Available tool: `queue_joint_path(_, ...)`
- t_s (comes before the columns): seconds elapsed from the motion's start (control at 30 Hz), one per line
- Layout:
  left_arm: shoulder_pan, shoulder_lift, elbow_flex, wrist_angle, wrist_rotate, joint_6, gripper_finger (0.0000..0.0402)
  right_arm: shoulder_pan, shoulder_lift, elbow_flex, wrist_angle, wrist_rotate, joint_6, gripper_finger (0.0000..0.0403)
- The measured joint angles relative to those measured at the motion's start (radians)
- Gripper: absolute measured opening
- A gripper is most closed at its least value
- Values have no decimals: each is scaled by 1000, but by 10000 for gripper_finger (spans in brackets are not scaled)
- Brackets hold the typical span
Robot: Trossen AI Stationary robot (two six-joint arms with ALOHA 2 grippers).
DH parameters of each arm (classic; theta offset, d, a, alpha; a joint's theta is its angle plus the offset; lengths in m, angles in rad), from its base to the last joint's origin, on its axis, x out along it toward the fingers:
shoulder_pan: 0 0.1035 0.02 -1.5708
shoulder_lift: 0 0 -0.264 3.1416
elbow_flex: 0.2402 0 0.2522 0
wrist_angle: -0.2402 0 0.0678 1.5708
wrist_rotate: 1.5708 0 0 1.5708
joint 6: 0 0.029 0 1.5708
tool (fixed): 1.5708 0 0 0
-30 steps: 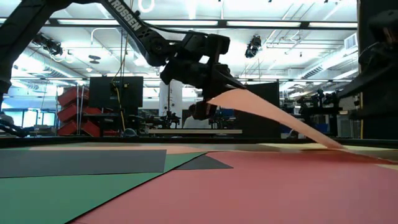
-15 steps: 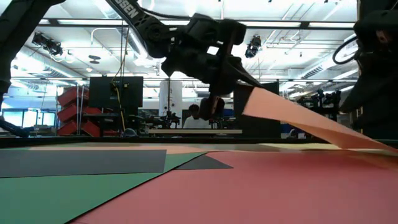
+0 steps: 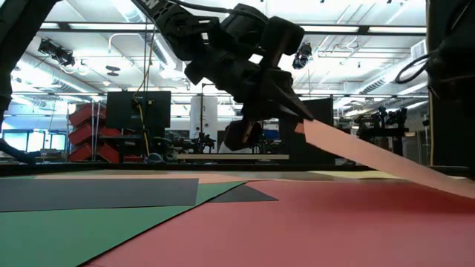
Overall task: Organize paper
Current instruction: Move the orange colored paper to the bottom right of the table
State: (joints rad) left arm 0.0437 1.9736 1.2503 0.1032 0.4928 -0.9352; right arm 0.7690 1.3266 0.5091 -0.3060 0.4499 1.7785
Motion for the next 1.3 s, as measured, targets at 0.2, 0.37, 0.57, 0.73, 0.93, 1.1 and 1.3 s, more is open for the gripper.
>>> queue_joint_path(0.2, 3, 0, 0, -29, 67, 46, 4, 10, 0, 0, -35, -138, 1, 155)
queue_joint_path(0.37, 3, 0, 0, -28, 97, 71, 14, 21, -2, 2, -84, -265, 26, 155)
queue_joint_path(0.57, 2, 0, 0, -28, 99, 95, 21, 33, -5, 6, -134, -358, 48, 155)
queue_joint_path(0.73, 2, 0, 0, -29, 99, 123, 21, 34, -3, 25, -220, -432, 79, 155)
queue_joint_path(0.93, -14, 0, 0, -99, 75, 202, 21, 43, 2, 184, -539, -404, 56, 155)
queue_joint_path(1.1, -36, 0, 0, -136, 27, 257, 21, 56, 1, 300, -687, -325, 45, 155)
queue_joint_path(1.3, -80, 0, 0, -144, -36, 279, 21, 56, 1, 313, -720, -278, 30, 155)
